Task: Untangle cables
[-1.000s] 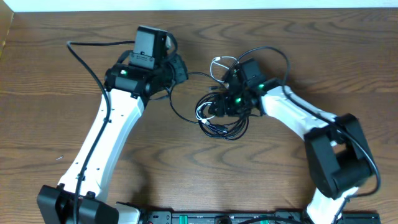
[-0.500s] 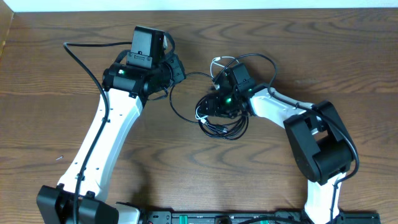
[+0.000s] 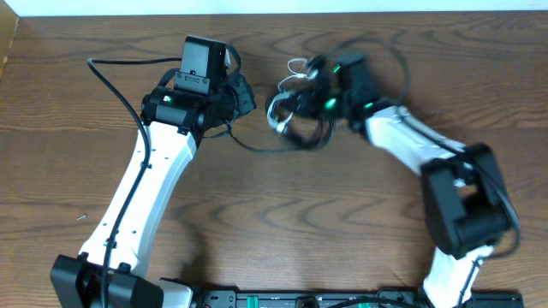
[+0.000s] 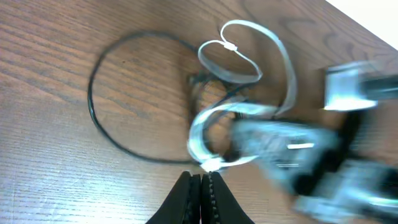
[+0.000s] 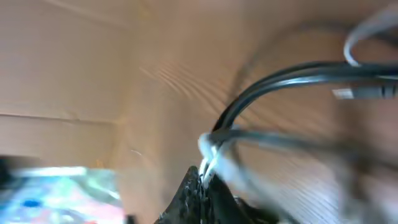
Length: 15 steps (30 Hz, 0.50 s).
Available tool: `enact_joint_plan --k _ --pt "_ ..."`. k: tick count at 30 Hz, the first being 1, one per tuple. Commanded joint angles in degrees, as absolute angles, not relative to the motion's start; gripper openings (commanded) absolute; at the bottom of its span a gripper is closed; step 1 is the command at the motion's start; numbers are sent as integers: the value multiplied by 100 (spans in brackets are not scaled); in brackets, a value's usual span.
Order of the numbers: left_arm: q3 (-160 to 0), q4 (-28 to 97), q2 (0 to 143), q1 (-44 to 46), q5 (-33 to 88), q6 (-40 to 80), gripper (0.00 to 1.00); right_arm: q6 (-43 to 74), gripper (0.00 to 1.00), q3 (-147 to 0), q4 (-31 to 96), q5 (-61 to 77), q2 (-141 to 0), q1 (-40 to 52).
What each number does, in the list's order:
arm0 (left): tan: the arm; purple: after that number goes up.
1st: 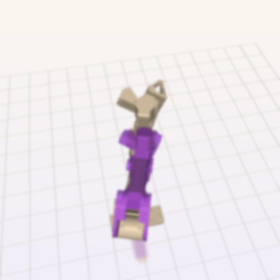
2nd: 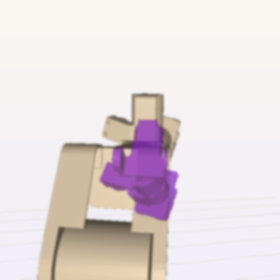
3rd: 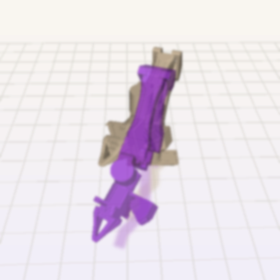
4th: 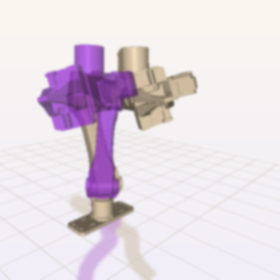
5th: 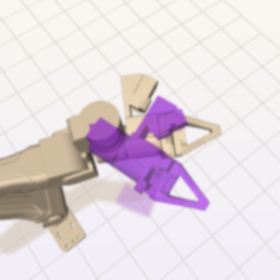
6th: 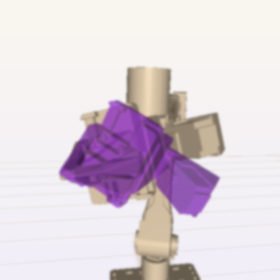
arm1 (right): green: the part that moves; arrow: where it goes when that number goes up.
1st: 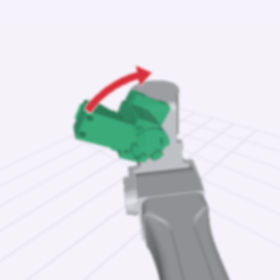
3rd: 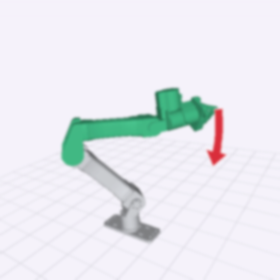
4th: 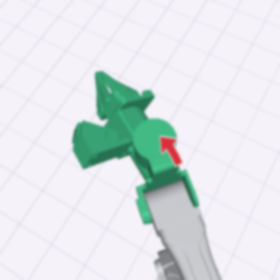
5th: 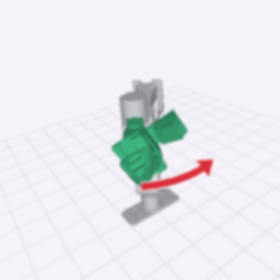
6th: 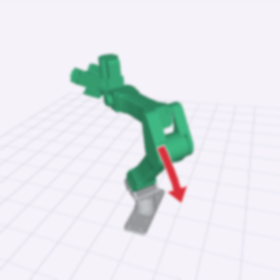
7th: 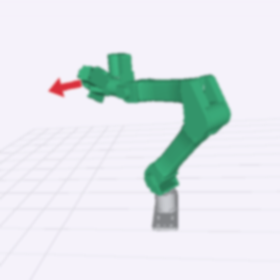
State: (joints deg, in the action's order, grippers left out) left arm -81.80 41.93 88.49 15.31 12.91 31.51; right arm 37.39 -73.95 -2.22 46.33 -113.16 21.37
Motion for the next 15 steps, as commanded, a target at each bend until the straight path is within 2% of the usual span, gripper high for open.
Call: enact_joint_plan --k 1,3,4,6,9,10,12,15 --pt "-8197 4198 8842 1516 1190 3159 8 4136 1 -7968 -283 5675 -10374 1750" --pt "-8197 4198 8842 1518 1197 3159 8 4174 1 -7981 -43 5649 -10151 1612" --pt "-8197 4198 8842 1518 1229 3157 13 4174 1 -7981 113 5610 -10147 1588" --pt "-8197 4198 8844 1518 1347 3155 16 4117 1 -7979 519 5461 -10173 1568" --pt "-8193 4198 8875 1518 1437 3116 17 3997 1 -7979 993 5194 -10202 1568" --pt "-8176 4198 8890 1518 1435 3116 23 4003 1 -7981 985 5203 -10200 1568" --pt "-8158 4198 8925 1518 1435 3118 29 4034 1 -7988 832 5288 -10180 1568" --pt "-8149 4202 8982 1518 1435 3116 32 4427 1 -8079 318 5660 -10145 1487"
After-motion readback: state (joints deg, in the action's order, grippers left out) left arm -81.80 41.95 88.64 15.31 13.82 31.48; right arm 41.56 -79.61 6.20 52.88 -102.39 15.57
